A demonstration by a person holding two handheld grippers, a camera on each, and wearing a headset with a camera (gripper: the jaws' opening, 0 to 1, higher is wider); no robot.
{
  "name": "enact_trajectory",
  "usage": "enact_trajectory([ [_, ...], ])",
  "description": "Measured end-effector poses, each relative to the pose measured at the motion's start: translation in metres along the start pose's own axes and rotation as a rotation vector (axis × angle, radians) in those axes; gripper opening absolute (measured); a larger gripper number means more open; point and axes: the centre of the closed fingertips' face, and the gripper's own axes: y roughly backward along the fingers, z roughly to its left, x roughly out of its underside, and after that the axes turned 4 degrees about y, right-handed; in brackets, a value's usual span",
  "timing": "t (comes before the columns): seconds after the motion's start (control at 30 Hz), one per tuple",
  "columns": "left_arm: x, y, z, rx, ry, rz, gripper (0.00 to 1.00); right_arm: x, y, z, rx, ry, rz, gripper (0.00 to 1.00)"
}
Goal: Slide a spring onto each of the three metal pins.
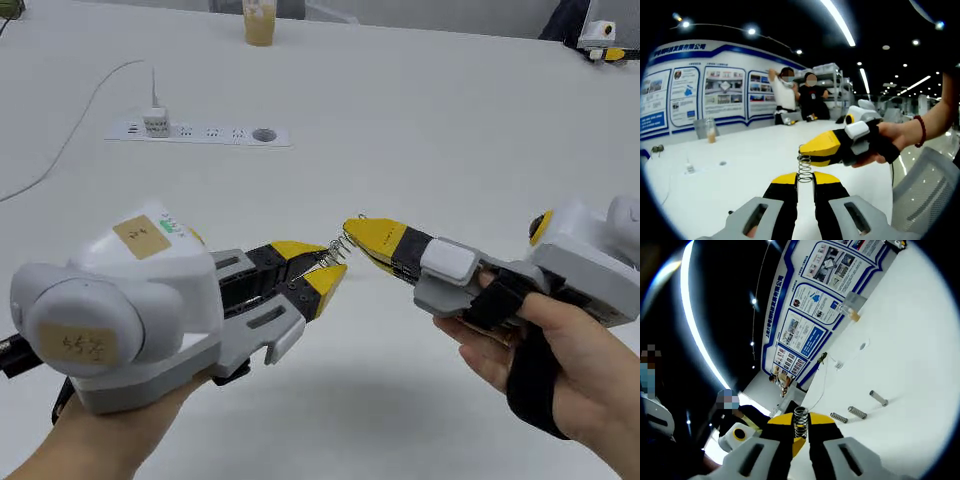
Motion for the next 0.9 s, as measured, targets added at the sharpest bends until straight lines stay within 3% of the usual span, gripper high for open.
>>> enact_trajectory([
  [0.17, 0.004, 0.003, 0.000, -0.017, -0.011, 0.024, 0.12, 0.003, -0.004, 0.005, -0.013, 0.102, 0.024, 0.11],
  [0.3, 0.009, 0.005, 0.003, -0.033, -0.015, 0.051, 0.17, 0.001, -0.006, 0.001, 0.002, 0.139, 0.028, 0.11],
  [0.53, 0.026, 0.015, 0.011, -0.063, -0.015, 0.126, 0.23, -0.010, -0.006, -0.019, 0.092, 0.305, 0.024, 0.11],
  [0.9, 0.050, 0.036, 0.020, -0.109, -0.030, 0.193, 0.33, -0.027, -0.018, -0.045, 0.182, 0.518, 0.031, 0.11],
])
